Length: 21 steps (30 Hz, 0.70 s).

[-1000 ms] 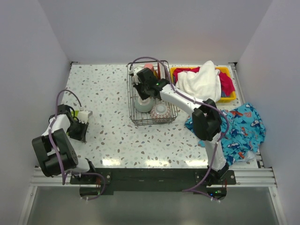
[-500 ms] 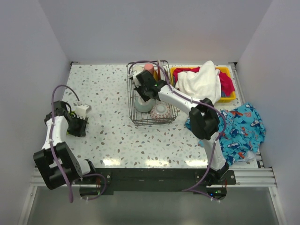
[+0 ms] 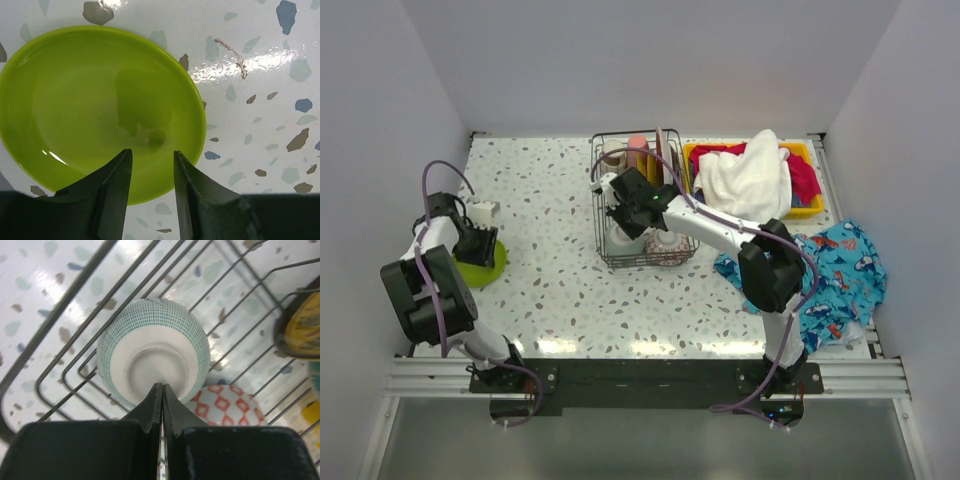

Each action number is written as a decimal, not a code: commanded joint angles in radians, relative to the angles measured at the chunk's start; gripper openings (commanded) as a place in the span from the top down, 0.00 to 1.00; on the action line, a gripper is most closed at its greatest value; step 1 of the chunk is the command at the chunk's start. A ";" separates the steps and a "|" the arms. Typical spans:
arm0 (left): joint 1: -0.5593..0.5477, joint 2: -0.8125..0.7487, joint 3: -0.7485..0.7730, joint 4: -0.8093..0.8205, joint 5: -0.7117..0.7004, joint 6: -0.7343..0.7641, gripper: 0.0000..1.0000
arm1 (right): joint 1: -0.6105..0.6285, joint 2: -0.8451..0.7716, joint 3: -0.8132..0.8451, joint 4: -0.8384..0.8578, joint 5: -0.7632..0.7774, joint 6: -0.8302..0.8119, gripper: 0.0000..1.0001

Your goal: Load the mixed dishes into the dish rack

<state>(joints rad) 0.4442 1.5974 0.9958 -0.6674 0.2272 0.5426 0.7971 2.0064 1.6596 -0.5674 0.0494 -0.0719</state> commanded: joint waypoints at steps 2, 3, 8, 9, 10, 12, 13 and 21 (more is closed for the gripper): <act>0.008 0.004 -0.032 0.003 0.015 0.059 0.57 | 0.025 -0.093 -0.021 -0.094 -0.034 0.021 1.00; 0.007 0.001 -0.051 -0.006 0.024 0.104 0.57 | 0.025 -0.097 -0.003 -0.089 -0.028 0.032 1.00; 0.001 -0.022 -0.160 -0.075 0.060 0.233 0.58 | 0.025 -0.101 0.077 -0.068 -0.011 0.050 1.00; -0.002 -0.027 -0.173 -0.086 0.063 0.247 0.58 | 0.025 -0.094 0.106 -0.065 -0.013 0.063 1.00; -0.012 -0.040 -0.201 -0.106 0.069 0.259 0.59 | 0.027 -0.087 0.120 -0.062 -0.017 0.066 1.00; -0.028 -0.060 -0.221 -0.121 0.119 0.290 0.59 | 0.025 -0.065 0.162 -0.057 -0.023 0.064 1.00; -0.044 -0.080 -0.232 -0.126 0.139 0.290 0.59 | 0.025 -0.057 0.175 -0.051 -0.034 0.064 1.00; -0.137 -0.128 -0.185 -0.182 0.299 0.218 0.50 | 0.025 0.005 0.258 -0.043 -0.048 0.101 0.99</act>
<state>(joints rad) 0.3290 1.4879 0.8032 -0.7860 0.3958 0.7788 0.8238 1.9827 1.8755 -0.6174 0.0254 0.0044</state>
